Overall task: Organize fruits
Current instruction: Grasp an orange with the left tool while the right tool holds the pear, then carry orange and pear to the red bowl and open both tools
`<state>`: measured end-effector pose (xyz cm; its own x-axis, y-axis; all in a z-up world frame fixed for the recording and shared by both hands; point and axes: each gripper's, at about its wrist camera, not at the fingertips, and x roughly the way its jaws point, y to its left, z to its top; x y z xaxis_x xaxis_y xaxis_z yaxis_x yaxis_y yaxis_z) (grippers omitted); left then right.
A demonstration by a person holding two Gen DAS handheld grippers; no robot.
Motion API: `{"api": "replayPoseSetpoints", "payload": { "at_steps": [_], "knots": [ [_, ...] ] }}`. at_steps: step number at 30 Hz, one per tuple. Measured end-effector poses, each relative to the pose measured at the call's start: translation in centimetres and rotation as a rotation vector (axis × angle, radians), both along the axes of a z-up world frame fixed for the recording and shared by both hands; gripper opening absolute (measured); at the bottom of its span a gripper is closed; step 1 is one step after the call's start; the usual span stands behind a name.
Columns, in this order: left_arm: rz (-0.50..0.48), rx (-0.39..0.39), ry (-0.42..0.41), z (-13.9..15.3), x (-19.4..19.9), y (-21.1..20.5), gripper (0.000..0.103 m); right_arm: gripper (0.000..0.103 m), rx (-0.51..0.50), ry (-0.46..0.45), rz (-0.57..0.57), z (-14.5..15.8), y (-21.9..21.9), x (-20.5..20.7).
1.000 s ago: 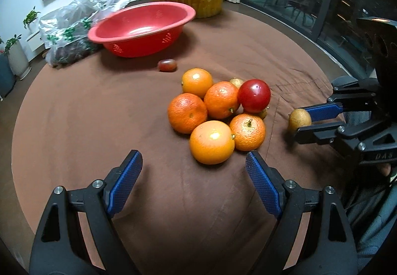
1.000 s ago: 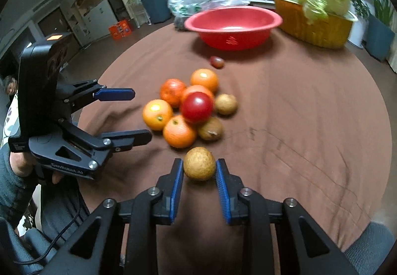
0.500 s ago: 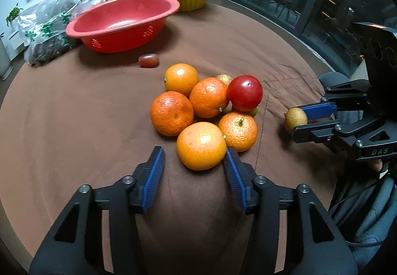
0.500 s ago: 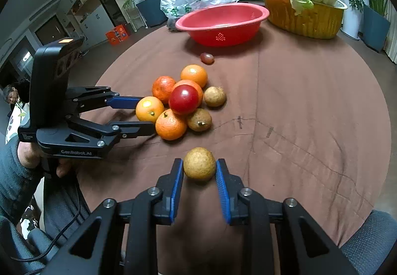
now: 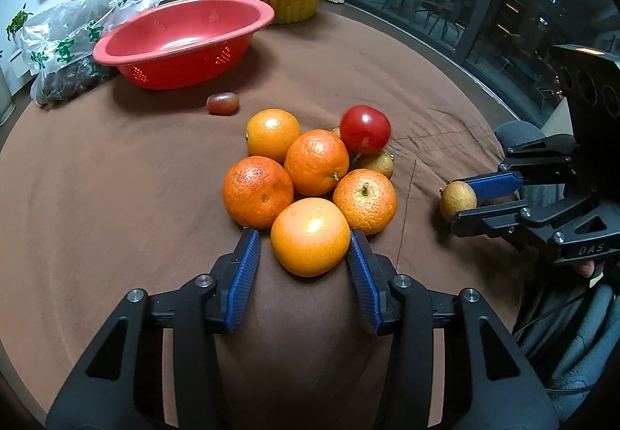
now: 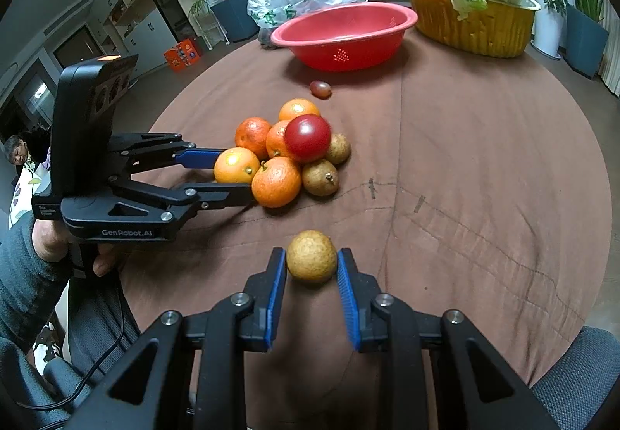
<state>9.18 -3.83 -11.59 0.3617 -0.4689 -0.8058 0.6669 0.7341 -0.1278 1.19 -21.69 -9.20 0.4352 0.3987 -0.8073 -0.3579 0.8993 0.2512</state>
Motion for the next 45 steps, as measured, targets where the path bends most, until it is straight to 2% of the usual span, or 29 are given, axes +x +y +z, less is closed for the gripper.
{"api": "replayPoseSetpoints", "payload": {
  "at_steps": [1, 24, 37, 45],
  "knots": [
    [-0.004, -0.008, 0.0, 0.0, -0.1, 0.0, 0.036, 0.029, 0.0, 0.0, 0.0, 0.0, 0.0, 0.0],
    [0.083, -0.052, -0.007, 0.2, -2.3, 2.8, 0.036, 0.029, 0.008, 0.011, -0.016, -0.2, -0.3, 0.0],
    [0.141, -0.085, -0.058, 3.1, -0.8, 4.6, 0.036, 0.029, 0.018, -0.038, -0.082, 2.3, -3.4, 2.0],
    [0.155, -0.082, -0.107, 5.8, 1.9, 4.6, 0.036, 0.029, 0.004, -0.121, -0.086, 5.6, -4.3, 4.7]
  ]
}}
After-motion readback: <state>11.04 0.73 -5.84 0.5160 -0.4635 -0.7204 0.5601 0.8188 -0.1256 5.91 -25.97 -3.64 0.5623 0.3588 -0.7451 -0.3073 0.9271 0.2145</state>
